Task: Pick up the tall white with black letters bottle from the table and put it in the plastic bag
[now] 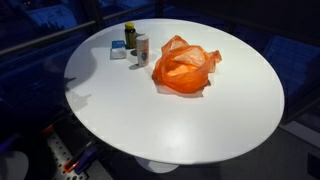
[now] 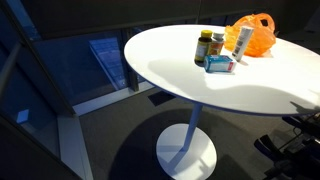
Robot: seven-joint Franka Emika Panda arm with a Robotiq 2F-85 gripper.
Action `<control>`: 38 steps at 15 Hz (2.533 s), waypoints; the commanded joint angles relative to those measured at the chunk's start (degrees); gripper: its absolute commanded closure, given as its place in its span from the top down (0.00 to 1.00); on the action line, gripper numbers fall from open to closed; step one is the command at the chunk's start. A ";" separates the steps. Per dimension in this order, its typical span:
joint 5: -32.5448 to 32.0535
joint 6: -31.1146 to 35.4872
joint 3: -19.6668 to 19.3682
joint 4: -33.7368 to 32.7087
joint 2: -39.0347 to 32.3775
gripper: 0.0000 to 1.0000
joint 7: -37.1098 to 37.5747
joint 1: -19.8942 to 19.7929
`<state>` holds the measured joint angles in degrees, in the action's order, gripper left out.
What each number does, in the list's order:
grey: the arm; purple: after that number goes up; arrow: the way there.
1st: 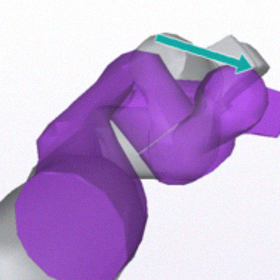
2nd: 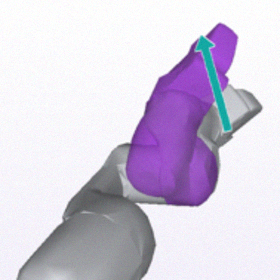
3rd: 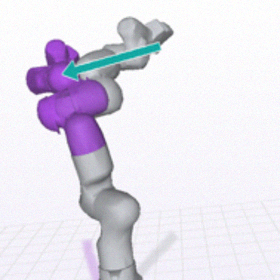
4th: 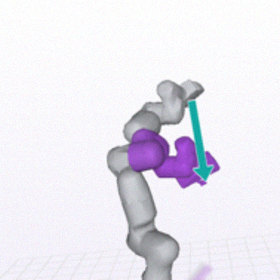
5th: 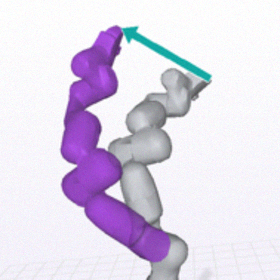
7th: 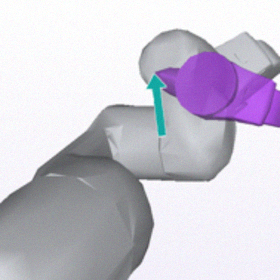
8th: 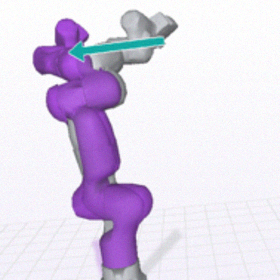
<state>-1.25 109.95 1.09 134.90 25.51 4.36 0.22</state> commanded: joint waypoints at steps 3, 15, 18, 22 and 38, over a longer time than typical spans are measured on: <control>0.11 2.38 -0.65 -6.21 -7.89 1.00 1.38 -1.52; 0.43 6.84 -2.69 -12.77 -22.95 1.00 2.47 -2.52; 0.50 7.38 -2.62 -13.82 -25.82 1.00 2.54 -2.30; -0.09 9.60 -2.44 -14.63 -29.21 1.00 3.25 -1.88; -5.39 15.99 -2.25 -14.06 -32.86 0.46 12.81 1.28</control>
<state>-4.74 125.77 -1.02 121.74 -6.71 14.59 1.28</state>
